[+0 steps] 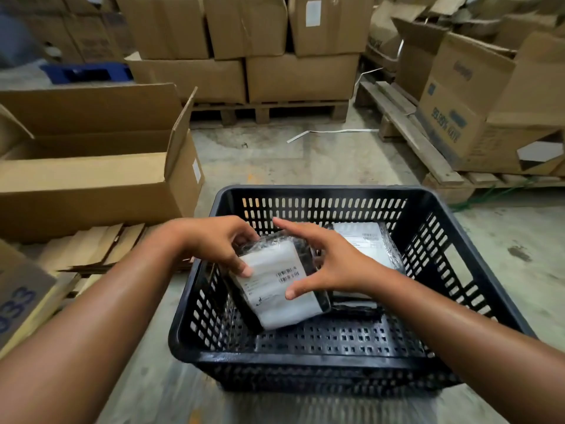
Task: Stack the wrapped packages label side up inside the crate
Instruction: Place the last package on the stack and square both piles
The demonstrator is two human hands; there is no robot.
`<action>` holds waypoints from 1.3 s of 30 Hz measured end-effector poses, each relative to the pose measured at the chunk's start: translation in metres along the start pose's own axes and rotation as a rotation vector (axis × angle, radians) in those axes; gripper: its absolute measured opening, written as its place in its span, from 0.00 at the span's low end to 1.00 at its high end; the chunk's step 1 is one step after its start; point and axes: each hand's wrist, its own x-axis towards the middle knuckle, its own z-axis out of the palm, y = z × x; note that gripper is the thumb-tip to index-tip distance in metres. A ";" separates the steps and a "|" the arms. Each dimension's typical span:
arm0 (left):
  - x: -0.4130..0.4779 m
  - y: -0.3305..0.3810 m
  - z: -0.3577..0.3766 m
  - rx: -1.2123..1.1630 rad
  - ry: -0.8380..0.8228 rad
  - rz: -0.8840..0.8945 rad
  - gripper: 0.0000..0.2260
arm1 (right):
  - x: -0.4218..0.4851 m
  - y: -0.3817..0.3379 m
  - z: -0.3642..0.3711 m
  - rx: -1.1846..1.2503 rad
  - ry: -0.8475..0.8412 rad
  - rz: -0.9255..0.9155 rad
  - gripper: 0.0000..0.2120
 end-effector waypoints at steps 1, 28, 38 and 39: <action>-0.001 -0.001 -0.002 -0.057 -0.003 0.015 0.21 | 0.000 -0.001 -0.002 -0.047 0.042 -0.029 0.48; 0.065 -0.040 0.051 -0.048 0.266 -0.024 0.72 | 0.036 0.063 -0.004 -0.307 -0.114 0.410 0.81; 0.101 -0.050 0.053 0.057 0.195 -0.220 0.73 | 0.044 0.078 0.001 -0.515 -0.176 0.330 0.71; 0.104 -0.051 0.051 0.062 0.187 -0.222 0.74 | 0.044 0.079 0.000 -0.538 -0.182 0.322 0.70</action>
